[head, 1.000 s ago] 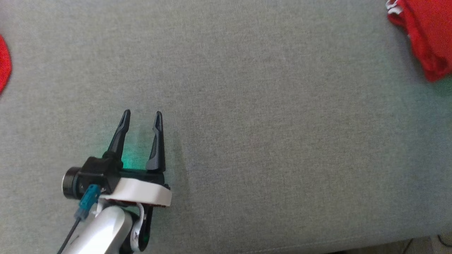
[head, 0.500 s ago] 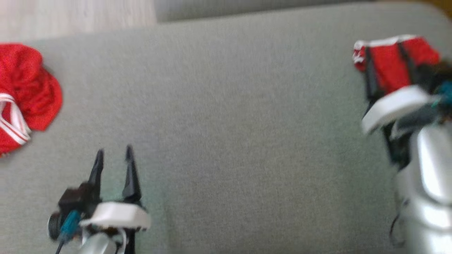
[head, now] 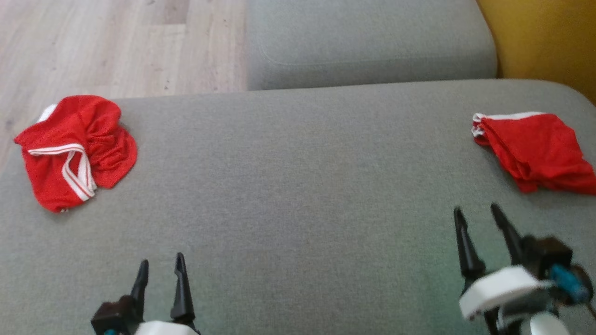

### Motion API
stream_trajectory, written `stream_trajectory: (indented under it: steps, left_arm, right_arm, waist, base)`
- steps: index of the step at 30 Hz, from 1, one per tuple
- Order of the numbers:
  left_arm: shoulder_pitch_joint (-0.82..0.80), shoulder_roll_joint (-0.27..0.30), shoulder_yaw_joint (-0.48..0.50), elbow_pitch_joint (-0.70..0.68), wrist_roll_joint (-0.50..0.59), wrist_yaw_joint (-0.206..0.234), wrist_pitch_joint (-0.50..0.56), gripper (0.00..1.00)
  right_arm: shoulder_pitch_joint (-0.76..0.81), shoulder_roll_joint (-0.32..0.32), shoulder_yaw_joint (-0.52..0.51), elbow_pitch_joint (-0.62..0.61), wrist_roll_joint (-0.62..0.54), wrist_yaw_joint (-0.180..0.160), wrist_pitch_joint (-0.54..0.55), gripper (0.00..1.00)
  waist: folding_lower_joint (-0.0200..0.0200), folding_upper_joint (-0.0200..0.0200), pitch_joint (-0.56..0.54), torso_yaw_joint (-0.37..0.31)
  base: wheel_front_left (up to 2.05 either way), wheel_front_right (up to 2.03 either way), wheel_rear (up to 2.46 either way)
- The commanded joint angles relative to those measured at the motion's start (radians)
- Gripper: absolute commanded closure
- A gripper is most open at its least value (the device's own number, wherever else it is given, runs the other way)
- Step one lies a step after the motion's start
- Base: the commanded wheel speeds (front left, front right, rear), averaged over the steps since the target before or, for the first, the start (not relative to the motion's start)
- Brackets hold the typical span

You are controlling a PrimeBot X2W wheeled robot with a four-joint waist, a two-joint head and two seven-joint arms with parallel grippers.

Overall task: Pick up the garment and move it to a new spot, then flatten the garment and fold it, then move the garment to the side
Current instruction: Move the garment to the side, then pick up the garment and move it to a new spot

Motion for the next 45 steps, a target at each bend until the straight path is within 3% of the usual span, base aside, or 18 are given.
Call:
stream_trajectory:
  steps: [1, 7, 24, 26, 27, 38, 45]
  left_arm:
    - [-0.03, 0.007, 0.024, -0.025, 0.002, -0.005, -0.007, 0.0]
    - [-0.022, -0.001, -0.004, -0.031, 0.006, -0.003, 0.012, 0.0]
    - [-0.034, 0.002, -0.014, -0.035, 0.008, 0.004, 0.023, 0.0]
    - [-0.04, 0.002, -0.015, -0.037, 0.01, 0.003, 0.023, 0.0]
    - [-0.049, 0.011, -0.014, -0.042, 0.017, 0.008, 0.026, 0.0]
    - [-0.054, 0.072, 0.012, -0.096, 0.035, 0.037, 0.043, 0.0]
    - [0.002, 0.072, 0.074, -0.141, 0.017, 0.075, 0.009, 0.0]
  right_arm:
    - [0.0, -0.004, 0.037, -0.063, 0.019, 0.007, -0.011, 0.0]
    - [0.071, -0.003, 0.072, -0.094, 0.032, 0.007, -0.005, 0.0]
    - [0.079, -0.003, 0.092, -0.098, 0.033, 0.007, -0.01, 0.0]
    - [0.081, -0.003, 0.085, -0.103, 0.031, 0.007, -0.015, 0.0]
    - [0.083, -0.003, 0.073, -0.109, 0.02, 0.007, -0.018, 0.0]
    - [0.058, -0.003, 0.118, -0.093, 0.036, 0.007, -0.016, 0.0]
    - [-0.015, -0.003, 0.229, -0.056, 0.03, 0.007, 0.018, 0.0]
  waist:
    - [0.0001, -0.0001, -0.013, 0.015]
    - [0.0001, -0.0001, -0.017, 0.02]
    - [0.0001, -0.0001, -0.016, 0.038]
    - [0.0001, -0.0001, -0.016, 0.071]
    - [0.0001, -0.0001, -0.018, 0.143]
    - [0.0001, -0.0001, -0.022, 0.468]
    - [0.0001, -0.0001, 0.018, 0.5]
  base:
    - [0.0, 0.0, 0.0]
    - [0.0, 0.0, 0.0]
    - [0.0, 0.0, 0.0]
    - [0.0, 0.0, 0.0]
    - [0.0, 0.0, 0.0]
    - [0.0, 0.0, 0.0]
    - [0.0, 0.0, 0.0]
